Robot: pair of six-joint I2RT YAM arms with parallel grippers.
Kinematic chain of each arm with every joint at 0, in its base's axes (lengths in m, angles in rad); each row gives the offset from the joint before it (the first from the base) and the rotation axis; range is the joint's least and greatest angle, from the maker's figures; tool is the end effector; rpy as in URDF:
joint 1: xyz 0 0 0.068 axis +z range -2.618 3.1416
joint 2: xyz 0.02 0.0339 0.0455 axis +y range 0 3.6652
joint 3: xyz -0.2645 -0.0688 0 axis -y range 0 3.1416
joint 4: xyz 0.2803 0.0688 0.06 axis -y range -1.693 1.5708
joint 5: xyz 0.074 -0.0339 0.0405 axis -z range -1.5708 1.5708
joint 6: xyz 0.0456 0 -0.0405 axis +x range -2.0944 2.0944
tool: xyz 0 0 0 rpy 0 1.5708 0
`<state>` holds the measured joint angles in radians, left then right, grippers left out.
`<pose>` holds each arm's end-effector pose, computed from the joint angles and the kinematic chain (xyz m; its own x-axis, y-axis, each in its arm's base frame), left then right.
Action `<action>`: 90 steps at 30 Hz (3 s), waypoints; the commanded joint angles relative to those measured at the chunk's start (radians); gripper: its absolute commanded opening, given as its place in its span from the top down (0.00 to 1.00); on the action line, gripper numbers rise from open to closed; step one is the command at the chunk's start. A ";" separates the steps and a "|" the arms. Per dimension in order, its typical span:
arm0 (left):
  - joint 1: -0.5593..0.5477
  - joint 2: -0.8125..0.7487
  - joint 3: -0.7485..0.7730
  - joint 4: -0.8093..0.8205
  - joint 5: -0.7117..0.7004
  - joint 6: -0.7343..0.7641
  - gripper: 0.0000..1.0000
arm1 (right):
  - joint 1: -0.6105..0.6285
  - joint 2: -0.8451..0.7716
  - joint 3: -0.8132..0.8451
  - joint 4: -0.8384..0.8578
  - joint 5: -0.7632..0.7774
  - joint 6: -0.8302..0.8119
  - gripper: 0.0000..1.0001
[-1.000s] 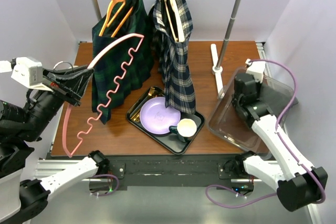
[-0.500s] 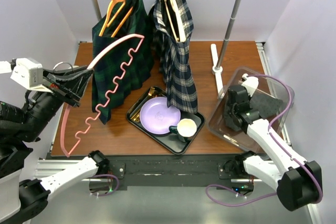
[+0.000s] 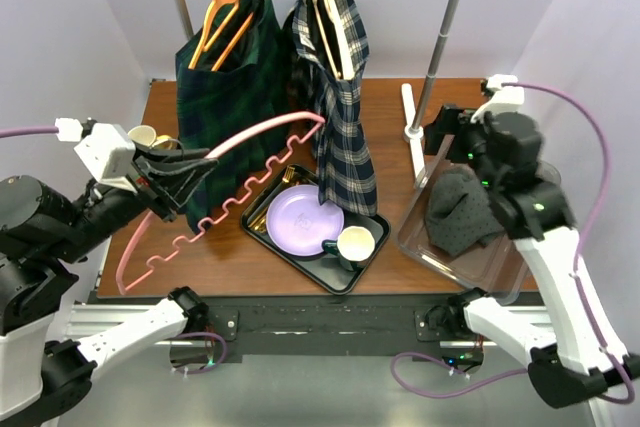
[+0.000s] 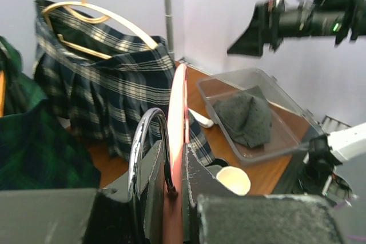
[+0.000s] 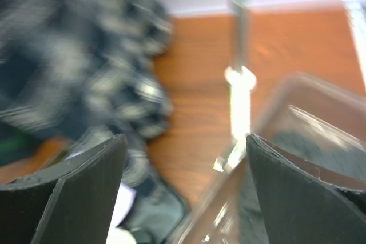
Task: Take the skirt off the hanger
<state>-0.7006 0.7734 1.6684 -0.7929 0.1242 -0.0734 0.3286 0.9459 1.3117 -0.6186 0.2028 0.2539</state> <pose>0.0559 -0.0545 0.5667 0.0239 -0.1153 -0.9930 0.7377 0.6725 -0.0604 0.2116 0.0625 0.4546 -0.2622 0.1705 -0.9498 -0.0678 0.9786 0.1944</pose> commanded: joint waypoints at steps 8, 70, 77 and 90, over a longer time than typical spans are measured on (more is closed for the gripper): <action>0.004 0.038 -0.073 0.027 0.431 0.031 1.00 | 0.001 -0.053 0.047 0.288 -1.285 -0.028 0.04; 0.003 -0.002 0.021 0.106 -0.069 -0.009 0.00 | 0.139 -0.056 0.393 0.264 0.091 -0.362 1.00; 0.003 0.032 -0.042 0.145 -0.087 -0.003 0.00 | 0.141 -0.150 0.310 0.186 0.107 -0.461 1.00; 0.003 0.075 -0.211 0.285 -0.216 0.041 0.00 | 0.139 -0.185 0.212 0.023 0.107 -0.498 1.00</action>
<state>-0.6960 0.8371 1.5135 -0.6121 -0.0219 -0.0742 0.4706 0.7475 1.5528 -0.5766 0.2749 -0.2043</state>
